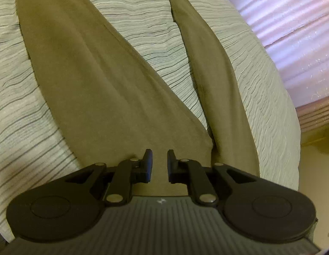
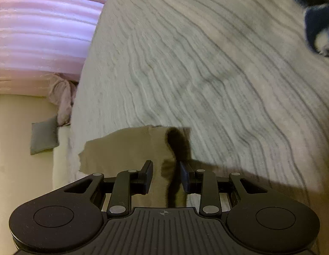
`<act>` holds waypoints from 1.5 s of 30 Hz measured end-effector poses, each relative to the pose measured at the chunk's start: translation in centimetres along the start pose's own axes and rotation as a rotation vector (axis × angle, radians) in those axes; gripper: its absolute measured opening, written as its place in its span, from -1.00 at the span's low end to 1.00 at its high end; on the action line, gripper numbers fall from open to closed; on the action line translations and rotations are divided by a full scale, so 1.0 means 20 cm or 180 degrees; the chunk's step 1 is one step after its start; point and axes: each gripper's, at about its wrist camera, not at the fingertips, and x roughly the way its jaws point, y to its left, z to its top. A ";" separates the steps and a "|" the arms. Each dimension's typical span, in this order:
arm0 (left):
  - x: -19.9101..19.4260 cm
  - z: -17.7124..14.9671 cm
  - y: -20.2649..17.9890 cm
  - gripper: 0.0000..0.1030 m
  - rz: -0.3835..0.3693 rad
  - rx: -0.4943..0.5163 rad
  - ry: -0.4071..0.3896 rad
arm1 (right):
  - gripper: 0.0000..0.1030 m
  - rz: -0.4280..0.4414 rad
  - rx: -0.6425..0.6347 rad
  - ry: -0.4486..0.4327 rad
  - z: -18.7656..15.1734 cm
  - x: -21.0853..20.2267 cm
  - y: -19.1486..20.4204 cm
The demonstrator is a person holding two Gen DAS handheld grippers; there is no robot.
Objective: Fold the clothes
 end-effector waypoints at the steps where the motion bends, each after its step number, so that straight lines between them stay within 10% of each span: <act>1: 0.01 -0.01 -0.01 -0.82 0.0013 0.0008 -0.0002 | -0.39 0.0014 -0.0028 0.0006 0.00 0.00 0.00; 3: 0.03 -0.01 -0.03 -0.82 0.0036 0.0014 0.0004 | -0.39 0.0017 -0.0090 0.0019 0.02 0.01 0.01; 6: 0.04 -0.02 -0.06 -0.82 0.0044 0.0006 0.0016 | -1.00 0.0041 -0.0330 -0.0088 0.04 0.00 0.06; 12: 0.10 -0.04 -0.14 -0.82 0.0029 0.0184 0.0048 | -1.00 -0.0132 -0.0718 -0.0684 0.02 -0.13 0.11; 17: 0.14 -0.10 -0.15 -0.82 0.0097 0.0249 0.0158 | -0.99 -0.0408 -0.0826 -0.0570 0.04 0.00 0.05; 20: 0.15 -0.12 -0.15 -0.82 0.0079 0.0304 0.0169 | -1.00 -0.0138 -0.0926 -0.0930 0.00 -0.09 0.14; 24: 0.18 -0.15 -0.14 -0.82 0.0115 0.0291 0.0284 | -0.97 -0.0491 -0.0676 -0.0627 0.00 0.02 0.01; 28: 0.17 -0.17 -0.15 -0.82 0.0108 0.0420 0.0321 | 0.04 -0.0486 -0.0462 -0.0676 -0.03 -0.09 0.01; 38: 0.11 -0.21 -0.13 -0.82 0.0013 0.0368 0.0423 | 0.03 -0.0246 -0.0479 0.0250 -0.52 -0.49 0.01; 40: 0.11 -0.22 -0.14 -0.82 -0.0008 0.0436 0.0436 | -0.34 -0.0299 -0.0748 0.0150 -0.60 -0.51 0.09; 45: 0.13 -0.25 -0.16 -0.82 0.0004 0.0618 0.0465 | -0.36 -0.0503 -0.1915 0.0174 -0.72 -0.26 0.44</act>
